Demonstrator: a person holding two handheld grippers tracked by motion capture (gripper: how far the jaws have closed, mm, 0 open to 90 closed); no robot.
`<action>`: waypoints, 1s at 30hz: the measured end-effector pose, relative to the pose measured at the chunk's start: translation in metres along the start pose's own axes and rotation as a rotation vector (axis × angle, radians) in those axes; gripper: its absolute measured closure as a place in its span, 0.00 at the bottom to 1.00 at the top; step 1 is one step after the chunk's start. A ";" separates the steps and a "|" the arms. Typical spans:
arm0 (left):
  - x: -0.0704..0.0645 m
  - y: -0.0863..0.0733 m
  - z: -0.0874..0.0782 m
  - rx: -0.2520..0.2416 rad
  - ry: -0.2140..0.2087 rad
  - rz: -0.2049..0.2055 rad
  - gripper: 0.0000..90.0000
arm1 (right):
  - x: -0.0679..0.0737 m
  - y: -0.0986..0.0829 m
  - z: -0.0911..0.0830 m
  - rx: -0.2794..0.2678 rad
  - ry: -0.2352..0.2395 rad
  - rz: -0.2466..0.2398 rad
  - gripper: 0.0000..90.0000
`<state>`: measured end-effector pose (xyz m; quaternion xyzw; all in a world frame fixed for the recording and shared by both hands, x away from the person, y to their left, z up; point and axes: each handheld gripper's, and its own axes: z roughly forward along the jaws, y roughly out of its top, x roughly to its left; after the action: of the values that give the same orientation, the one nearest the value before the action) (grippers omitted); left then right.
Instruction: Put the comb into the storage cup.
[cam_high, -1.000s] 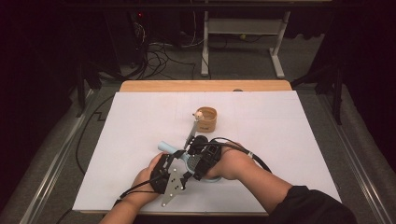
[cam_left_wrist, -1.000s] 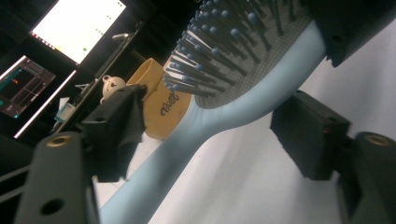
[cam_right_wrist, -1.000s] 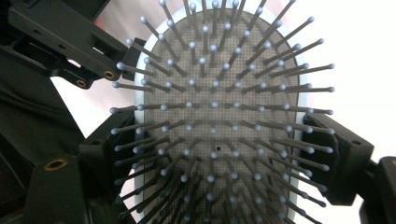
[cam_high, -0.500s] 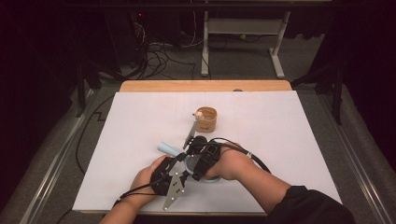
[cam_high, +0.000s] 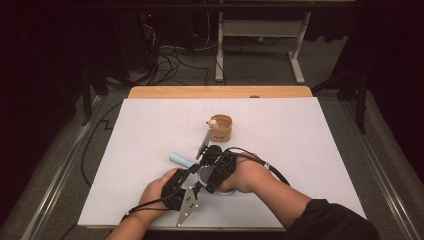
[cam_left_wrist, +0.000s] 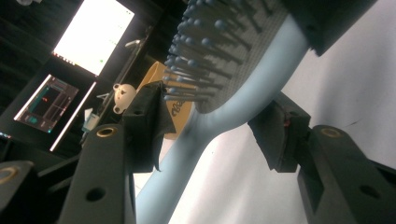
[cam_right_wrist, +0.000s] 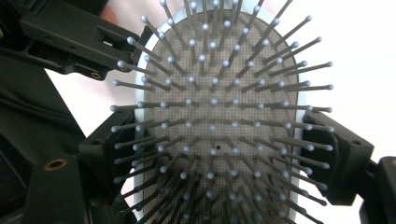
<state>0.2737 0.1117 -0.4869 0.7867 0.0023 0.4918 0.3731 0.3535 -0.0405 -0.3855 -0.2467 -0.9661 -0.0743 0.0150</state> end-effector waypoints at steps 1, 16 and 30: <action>0.000 0.000 0.000 0.000 0.001 0.000 0.53 | 0.000 0.000 0.000 -0.001 0.000 0.000 0.23; -0.001 0.001 -0.001 -0.014 0.003 0.012 0.47 | 0.003 0.004 0.000 0.001 -0.002 -0.004 0.23; 0.000 0.001 -0.001 0.005 0.011 -0.004 0.50 | 0.003 0.005 -0.001 0.002 -0.004 -0.007 0.23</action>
<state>0.2727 0.1114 -0.4857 0.7848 0.0070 0.4956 0.3721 0.3533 -0.0345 -0.3835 -0.2432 -0.9671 -0.0731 0.0129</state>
